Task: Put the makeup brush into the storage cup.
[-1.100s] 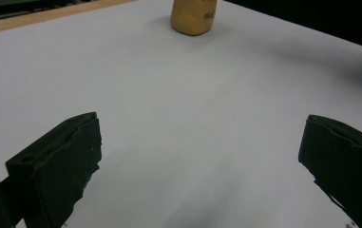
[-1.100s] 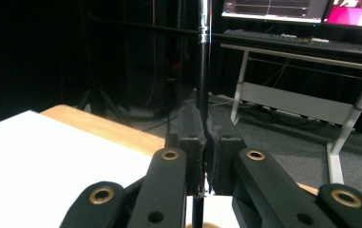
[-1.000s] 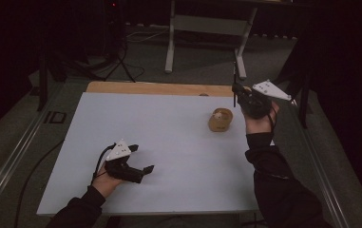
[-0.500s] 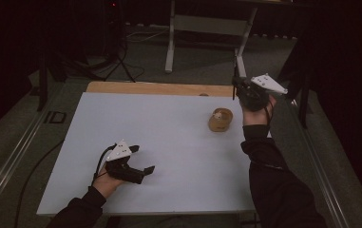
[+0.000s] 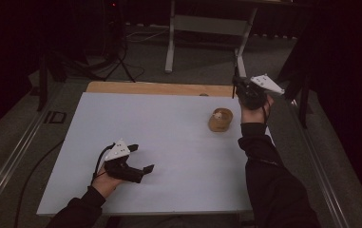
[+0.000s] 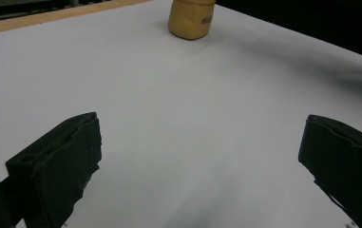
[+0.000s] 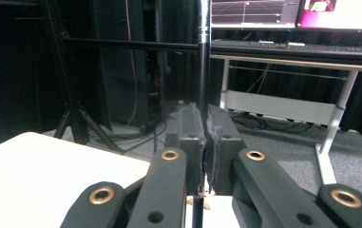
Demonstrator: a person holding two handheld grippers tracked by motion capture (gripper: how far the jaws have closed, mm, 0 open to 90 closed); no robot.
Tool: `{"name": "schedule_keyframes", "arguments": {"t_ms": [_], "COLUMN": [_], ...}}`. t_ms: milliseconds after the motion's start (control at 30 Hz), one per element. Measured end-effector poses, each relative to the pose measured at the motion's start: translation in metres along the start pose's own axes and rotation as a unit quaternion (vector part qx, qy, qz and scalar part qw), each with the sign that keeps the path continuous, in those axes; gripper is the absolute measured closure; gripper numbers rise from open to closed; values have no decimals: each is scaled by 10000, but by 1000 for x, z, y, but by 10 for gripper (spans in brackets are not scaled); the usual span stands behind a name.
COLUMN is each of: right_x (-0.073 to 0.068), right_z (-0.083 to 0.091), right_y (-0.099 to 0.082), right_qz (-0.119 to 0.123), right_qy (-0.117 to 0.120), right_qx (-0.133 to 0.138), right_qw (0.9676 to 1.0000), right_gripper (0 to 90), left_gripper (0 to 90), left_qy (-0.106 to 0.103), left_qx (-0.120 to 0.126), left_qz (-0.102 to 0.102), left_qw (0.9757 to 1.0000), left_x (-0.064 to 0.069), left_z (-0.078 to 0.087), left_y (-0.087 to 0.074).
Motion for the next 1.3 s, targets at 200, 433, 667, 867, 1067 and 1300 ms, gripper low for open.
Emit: {"name": "schedule_keyframes", "arguments": {"t_ms": [200, 433, 667, 867, 1067, 1300], "right_x": [1, 0, 2, 5, 4, 3], "right_z": [-6, -13, -17, -20, -22, -24], "right_y": [-11, -27, -41, -54, -67, -82], "right_qz": [-23, 22, 13, -46, -77, -78], "right_qy": [-55, -96, -116, -119, -106, -107], "right_qx": [-56, -184, -324, -454, -583, -745], "right_qw": [10000, 9998, 9994, 9989, 9982, 9971], "right_gripper": [857, 857, 857, 857, 856, 856], "left_gripper": [6, 6, 6, 6, 6, 6], "left_qy": [-13, -48, -103, -106, -139, -235], "left_qx": [-17, 2, -2, -27, -37, 7], "left_qz": [-4, 16, 24, 52, 106, 110], "left_qw": [10000, 10000, 9999, 9999, 9998, 9997], "left_x": [0, 1, 1, 1, 1, 2], "left_z": [0, 1, 0, 0, -1, 0], "left_y": [0, -1, -1, -2, -2, -2]}}
Point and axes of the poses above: each handheld gripper's, and its own axes: z roughly backward along the jaws, y roughly out of its top, x roughly to its right, the point moved 5 cm from there along -z, roughly forward along the jaws, and after that the axes turned 9 degrees about -y, right-handed, at the moved point
